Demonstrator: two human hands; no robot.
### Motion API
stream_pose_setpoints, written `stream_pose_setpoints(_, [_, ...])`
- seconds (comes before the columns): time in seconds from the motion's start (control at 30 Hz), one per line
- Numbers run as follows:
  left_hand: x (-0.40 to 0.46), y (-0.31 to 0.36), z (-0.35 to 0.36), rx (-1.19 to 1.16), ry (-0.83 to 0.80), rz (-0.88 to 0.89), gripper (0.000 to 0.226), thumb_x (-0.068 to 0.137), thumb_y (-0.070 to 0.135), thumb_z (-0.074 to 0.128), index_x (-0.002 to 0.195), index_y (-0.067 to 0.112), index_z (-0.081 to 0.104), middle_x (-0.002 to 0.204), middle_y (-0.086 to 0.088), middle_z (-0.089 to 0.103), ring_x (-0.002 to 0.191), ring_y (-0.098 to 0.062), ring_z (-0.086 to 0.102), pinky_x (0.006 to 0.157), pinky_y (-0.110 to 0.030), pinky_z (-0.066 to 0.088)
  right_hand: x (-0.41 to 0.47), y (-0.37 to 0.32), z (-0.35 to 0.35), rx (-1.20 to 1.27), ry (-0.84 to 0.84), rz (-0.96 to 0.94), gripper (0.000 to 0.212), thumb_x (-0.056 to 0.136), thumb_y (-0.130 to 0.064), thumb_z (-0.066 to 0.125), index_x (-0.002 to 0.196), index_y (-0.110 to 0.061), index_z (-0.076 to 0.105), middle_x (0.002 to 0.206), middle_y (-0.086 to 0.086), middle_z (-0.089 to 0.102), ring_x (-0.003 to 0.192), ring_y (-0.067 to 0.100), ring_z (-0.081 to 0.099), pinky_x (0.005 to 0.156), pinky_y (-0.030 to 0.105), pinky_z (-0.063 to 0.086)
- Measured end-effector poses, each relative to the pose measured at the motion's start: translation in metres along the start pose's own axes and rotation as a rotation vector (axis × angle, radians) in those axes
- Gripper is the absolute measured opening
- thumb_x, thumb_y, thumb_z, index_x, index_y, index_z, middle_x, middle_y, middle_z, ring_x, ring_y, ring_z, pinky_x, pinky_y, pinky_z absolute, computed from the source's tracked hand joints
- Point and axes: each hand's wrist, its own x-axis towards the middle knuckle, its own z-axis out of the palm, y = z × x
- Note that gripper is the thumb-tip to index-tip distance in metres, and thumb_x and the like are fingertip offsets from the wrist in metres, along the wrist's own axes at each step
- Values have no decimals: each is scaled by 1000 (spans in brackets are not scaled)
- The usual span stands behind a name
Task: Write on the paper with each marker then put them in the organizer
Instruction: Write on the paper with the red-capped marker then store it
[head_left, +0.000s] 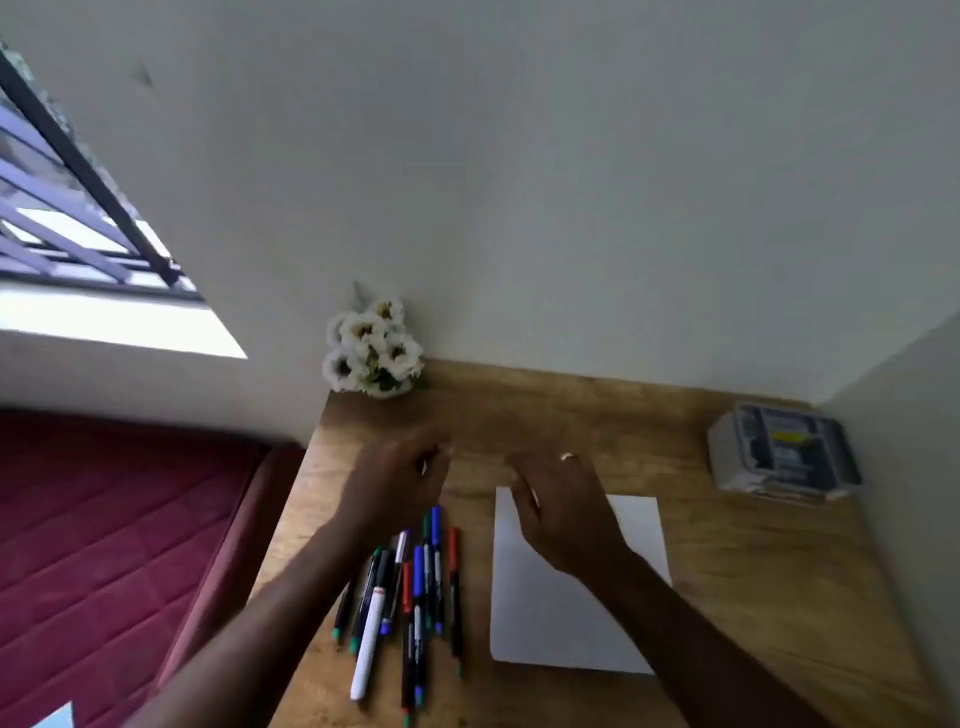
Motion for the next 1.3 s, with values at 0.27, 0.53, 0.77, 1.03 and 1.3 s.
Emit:
stream_pose_setpoints(0.27, [-68,-60,39,-70,-134,-64,8,87,18,67,92,16,73,79,11,64,68,-4,59,59,-20,49,-45,-4,90,110,-85,-45,14,93,-20,58,83,-19,69,82,-4,66,77,18,59,67,38,44])
stream_pose_setpoints(0.53, [-79,-72,59,-59,-68,95,11,86,20,69,96,15,74,81,8,68,70,-8,63,60,-27,53,-55,-3,96,200,-84,-56,20,93,-35,54,84,-24,68,79,-11,63,77,9,57,70,36,47])
stream_pose_setpoints(0.77, [-78,-61,61,4,92,155,9,84,26,69,87,21,76,75,10,70,66,-5,62,61,-28,51,-62,-17,92,88,-61,-88,28,85,-53,60,71,-29,58,64,-16,54,67,6,50,62,28,36])
stream_pose_setpoints(1.03, [-45,-50,50,78,-258,194,12,84,23,72,94,27,77,86,17,69,79,0,61,70,-22,45,-65,-42,89,25,-134,96,33,87,-46,64,64,-27,49,68,-7,57,71,13,54,62,29,37])
stream_pose_setpoints(1.3, [-24,-66,47,61,-636,258,27,79,24,69,100,39,72,105,16,65,101,-4,60,93,-43,51,-54,-34,88,-33,-180,168,24,83,-39,60,71,-19,59,68,-3,60,63,9,54,54,24,41])
